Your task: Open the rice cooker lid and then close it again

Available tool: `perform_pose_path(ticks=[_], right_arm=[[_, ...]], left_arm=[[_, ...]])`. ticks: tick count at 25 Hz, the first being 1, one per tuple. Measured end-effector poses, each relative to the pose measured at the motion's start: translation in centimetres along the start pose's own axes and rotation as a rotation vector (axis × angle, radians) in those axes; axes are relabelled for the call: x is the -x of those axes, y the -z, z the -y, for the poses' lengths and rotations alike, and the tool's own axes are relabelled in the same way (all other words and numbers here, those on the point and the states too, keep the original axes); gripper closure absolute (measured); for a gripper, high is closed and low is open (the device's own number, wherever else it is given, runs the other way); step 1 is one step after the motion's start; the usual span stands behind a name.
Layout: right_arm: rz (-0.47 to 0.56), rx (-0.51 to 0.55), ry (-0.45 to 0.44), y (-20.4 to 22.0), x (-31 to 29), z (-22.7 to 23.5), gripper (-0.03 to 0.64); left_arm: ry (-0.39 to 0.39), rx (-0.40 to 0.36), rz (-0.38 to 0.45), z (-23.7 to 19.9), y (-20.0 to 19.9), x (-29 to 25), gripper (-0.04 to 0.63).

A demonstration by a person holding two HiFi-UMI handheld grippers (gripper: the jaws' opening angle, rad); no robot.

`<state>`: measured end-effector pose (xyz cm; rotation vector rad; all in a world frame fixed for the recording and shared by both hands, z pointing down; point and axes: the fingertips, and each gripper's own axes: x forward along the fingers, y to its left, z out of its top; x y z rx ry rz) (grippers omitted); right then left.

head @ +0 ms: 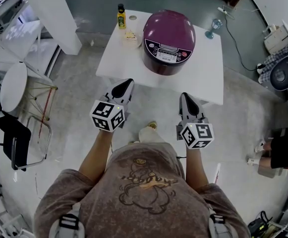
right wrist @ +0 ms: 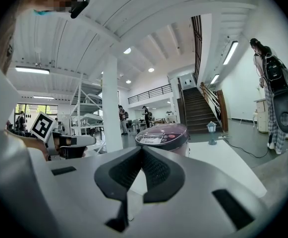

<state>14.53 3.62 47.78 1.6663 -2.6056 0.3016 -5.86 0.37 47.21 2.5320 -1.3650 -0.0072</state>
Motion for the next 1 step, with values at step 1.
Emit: perform_pose_path(ticks=[1], right_arm=[[0.003,-0.002,0.001,-0.02,0.04,-0.05,0.615]], left_arm=[[0.001,0.001,0.000,0.03,0.02,0.02,0.572]])
